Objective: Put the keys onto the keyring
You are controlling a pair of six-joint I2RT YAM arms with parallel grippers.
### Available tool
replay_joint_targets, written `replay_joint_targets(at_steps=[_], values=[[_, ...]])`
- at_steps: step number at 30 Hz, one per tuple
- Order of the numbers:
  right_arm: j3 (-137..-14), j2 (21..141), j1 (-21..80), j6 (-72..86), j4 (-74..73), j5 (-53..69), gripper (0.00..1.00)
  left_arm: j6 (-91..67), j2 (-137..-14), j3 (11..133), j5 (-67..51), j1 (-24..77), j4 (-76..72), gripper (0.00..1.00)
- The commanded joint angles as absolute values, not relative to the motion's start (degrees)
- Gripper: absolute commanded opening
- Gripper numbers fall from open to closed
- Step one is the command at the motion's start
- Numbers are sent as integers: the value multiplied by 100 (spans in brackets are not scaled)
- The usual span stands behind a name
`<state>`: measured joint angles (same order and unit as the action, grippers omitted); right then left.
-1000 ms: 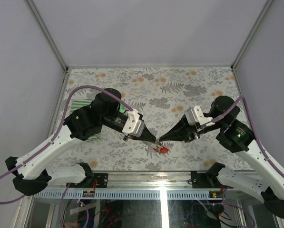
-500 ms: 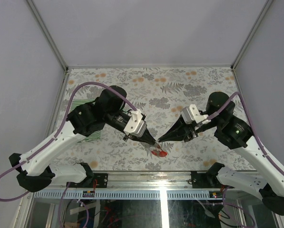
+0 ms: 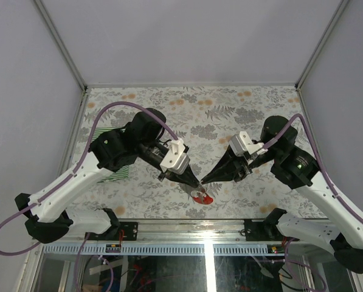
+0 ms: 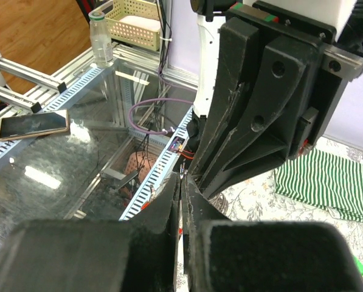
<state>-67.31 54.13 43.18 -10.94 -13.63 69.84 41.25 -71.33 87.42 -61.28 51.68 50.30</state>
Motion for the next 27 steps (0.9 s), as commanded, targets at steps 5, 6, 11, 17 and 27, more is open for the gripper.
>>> replay_joint_targets(at_steps=[5, 6, 11, 17, 27], values=[[-6717, 5534, 4594, -618, -565, 7218, 0, 4218, -7181, 8966, -6280, 5123, 4852, 0], [-6710, 5549, 4623, -608, -531, 7210, 0, 4219, -7181, 8965, -6274, 5123, 4854, 0], [-6654, 5559, 4713, -550, -383, 7132, 0, 4242, -7163, 8943, -6227, 5126, 4852, 0], [-6154, 5288, 4728, -123, 447, 6736, 0, 4259, -7064, 8899, -6067, 5131, 4788, 4], [-4942, 4623, 4730, 1251, 2979, 5260, 0, 3373, -6171, 7833, -5391, 5124, 3055, 35]])
